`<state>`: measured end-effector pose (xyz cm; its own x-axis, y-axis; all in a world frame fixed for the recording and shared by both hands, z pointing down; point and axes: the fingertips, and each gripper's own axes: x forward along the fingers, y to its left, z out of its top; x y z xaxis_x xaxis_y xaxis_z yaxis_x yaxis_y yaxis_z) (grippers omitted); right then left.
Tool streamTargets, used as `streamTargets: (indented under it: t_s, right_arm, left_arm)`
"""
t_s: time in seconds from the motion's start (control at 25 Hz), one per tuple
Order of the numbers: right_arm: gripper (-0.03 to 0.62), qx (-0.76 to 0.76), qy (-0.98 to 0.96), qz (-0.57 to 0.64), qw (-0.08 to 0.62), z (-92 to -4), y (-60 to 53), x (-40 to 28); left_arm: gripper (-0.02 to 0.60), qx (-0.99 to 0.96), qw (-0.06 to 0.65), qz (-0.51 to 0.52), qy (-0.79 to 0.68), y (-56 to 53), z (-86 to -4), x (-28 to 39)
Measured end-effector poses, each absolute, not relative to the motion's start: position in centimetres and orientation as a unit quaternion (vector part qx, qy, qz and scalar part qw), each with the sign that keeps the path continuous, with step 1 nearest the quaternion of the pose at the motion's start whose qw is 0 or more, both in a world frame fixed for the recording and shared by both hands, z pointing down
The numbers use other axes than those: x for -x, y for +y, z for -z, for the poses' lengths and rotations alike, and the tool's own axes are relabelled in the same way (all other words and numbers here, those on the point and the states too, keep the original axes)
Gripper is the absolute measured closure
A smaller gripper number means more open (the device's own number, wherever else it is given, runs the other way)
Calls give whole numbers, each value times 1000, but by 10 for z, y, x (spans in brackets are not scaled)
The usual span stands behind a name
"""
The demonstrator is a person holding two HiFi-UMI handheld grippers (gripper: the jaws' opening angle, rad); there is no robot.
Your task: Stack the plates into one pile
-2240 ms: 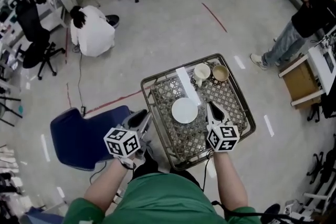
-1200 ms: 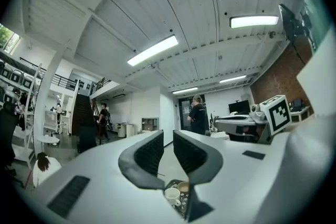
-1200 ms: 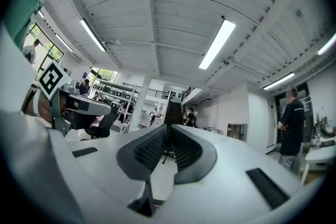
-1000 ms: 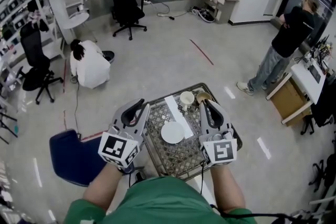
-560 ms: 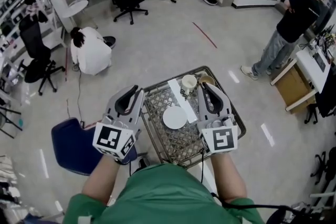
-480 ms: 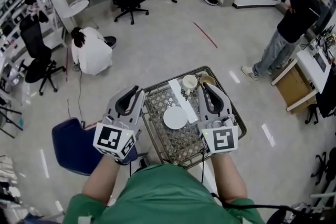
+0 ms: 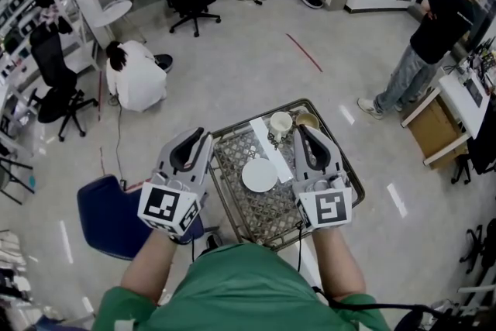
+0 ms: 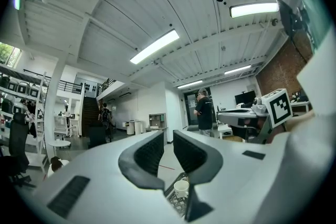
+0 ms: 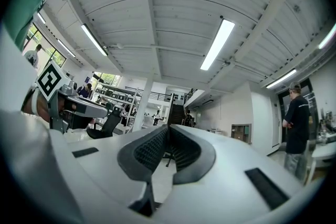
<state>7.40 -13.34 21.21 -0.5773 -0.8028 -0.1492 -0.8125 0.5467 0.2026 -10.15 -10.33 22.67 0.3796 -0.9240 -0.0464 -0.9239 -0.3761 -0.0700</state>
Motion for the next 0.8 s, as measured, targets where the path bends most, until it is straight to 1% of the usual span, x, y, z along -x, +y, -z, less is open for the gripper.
streamTargets:
  t_s: [0.8]
  right_arm:
    - [562,460,880,-120,12,-220,-138,-86]
  left_arm:
    - [511,828,40,8,559,-107,-233,92]
